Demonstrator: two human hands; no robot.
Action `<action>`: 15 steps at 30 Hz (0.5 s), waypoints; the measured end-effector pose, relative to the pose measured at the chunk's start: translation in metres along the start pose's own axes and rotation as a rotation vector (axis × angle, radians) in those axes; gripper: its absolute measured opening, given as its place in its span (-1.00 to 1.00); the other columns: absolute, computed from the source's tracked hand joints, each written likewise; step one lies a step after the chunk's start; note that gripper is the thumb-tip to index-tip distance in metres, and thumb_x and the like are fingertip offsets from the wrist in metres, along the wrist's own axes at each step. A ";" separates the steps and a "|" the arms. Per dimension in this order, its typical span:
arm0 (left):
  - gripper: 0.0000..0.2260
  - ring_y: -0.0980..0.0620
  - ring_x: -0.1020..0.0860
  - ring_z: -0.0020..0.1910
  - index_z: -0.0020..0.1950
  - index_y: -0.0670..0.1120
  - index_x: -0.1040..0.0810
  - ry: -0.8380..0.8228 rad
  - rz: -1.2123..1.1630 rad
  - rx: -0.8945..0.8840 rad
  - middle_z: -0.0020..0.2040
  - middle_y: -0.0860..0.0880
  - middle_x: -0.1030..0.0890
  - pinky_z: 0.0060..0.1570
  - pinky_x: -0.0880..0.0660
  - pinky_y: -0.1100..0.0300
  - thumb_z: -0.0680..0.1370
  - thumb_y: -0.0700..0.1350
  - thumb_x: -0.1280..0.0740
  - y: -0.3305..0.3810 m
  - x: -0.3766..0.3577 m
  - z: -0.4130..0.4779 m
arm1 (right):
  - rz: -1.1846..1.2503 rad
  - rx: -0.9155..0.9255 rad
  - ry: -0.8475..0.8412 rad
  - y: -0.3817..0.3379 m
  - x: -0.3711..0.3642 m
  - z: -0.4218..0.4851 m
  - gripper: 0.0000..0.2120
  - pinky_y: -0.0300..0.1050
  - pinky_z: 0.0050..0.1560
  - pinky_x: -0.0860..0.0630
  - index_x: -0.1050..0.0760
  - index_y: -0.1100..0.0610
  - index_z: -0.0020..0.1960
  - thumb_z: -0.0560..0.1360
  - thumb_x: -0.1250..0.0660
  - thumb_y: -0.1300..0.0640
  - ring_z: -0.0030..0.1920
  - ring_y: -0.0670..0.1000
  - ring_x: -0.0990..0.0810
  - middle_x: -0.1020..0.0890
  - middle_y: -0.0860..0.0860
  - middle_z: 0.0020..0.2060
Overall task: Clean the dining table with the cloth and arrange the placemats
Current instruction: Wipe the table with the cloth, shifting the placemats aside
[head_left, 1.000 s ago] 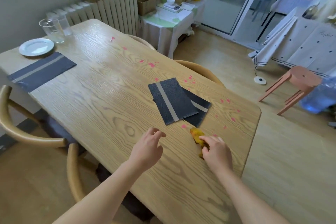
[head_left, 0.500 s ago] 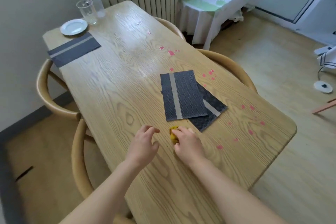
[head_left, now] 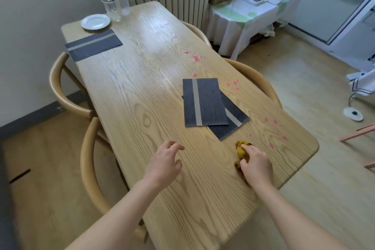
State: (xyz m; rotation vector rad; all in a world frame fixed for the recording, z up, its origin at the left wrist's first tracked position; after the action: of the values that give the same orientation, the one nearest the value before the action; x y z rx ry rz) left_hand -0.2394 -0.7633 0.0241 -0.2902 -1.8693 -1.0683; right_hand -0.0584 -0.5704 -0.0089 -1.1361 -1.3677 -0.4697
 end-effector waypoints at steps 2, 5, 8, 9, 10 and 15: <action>-0.68 0.10 -0.39 0.28 0.26 0.06 -0.44 -0.002 0.008 0.007 0.29 0.12 -0.36 0.04 -0.38 0.28 0.52 -0.14 -0.26 -0.002 -0.003 -0.008 | -0.028 -0.014 -0.032 -0.007 -0.003 -0.007 -0.50 -0.04 0.27 -0.40 -0.34 0.00 0.44 0.51 -0.25 0.17 0.28 0.04 -0.39 -0.42 -0.07 0.39; -0.68 0.10 -0.37 0.30 0.27 0.06 -0.44 0.001 -0.004 -0.003 0.30 0.12 -0.35 0.06 -0.38 0.30 0.53 -0.13 -0.26 0.003 -0.008 -0.019 | -0.049 0.107 -0.143 -0.029 -0.012 -0.033 -0.48 -0.03 0.34 -0.37 -0.27 -0.05 0.48 0.54 -0.23 0.12 0.35 0.05 -0.33 -0.31 -0.09 0.46; -0.69 0.11 -0.37 0.30 0.27 0.07 -0.44 0.014 -0.024 -0.033 0.30 0.12 -0.34 0.08 -0.37 0.30 0.53 -0.13 -0.26 0.012 -0.014 -0.026 | -0.086 0.325 -0.241 -0.046 -0.027 -0.068 -0.47 -0.08 0.33 -0.37 -0.20 -0.11 0.50 0.55 -0.20 0.07 0.33 0.00 -0.30 -0.24 -0.12 0.49; -0.69 0.10 -0.37 0.30 0.27 0.06 -0.44 0.018 -0.026 -0.040 0.30 0.12 -0.35 0.11 -0.37 0.29 0.53 -0.13 -0.26 0.015 -0.016 -0.029 | -0.108 0.381 -0.254 -0.046 -0.030 -0.077 -0.47 -0.08 0.31 -0.39 -0.19 -0.12 0.51 0.56 -0.18 0.07 0.32 -0.01 -0.30 -0.23 -0.13 0.50; -0.69 0.10 -0.37 0.30 0.27 0.06 -0.44 0.020 -0.025 -0.049 0.30 0.12 -0.35 0.14 -0.37 0.27 0.53 -0.12 -0.26 0.017 -0.019 -0.031 | -0.128 0.418 -0.250 -0.044 -0.031 -0.082 -0.47 -0.09 0.27 -0.42 -0.17 -0.14 0.51 0.57 -0.17 0.07 0.30 0.00 -0.31 -0.22 -0.14 0.50; -0.67 0.10 -0.36 0.31 0.29 0.06 -0.42 -0.006 -0.006 -0.072 0.31 0.12 -0.33 0.13 -0.37 0.26 0.54 -0.14 -0.24 0.029 -0.029 -0.039 | -0.242 0.382 -0.190 -0.010 -0.016 -0.074 -0.50 -0.05 0.14 -0.53 -0.17 -0.19 0.49 0.60 -0.14 0.14 0.34 0.05 -0.33 -0.20 -0.13 0.51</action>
State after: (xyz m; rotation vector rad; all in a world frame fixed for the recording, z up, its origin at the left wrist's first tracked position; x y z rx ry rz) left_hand -0.1831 -0.7699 0.0240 -0.3306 -1.8406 -1.1419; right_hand -0.0317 -0.6418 -0.0066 -0.7193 -1.6868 -0.2589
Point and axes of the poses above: each hand's wrist, its own z-axis towards the middle knuckle, its own x-axis out of the back of the hand, y = z × x, the point moved 1 cm from there along z, towards the middle knuckle
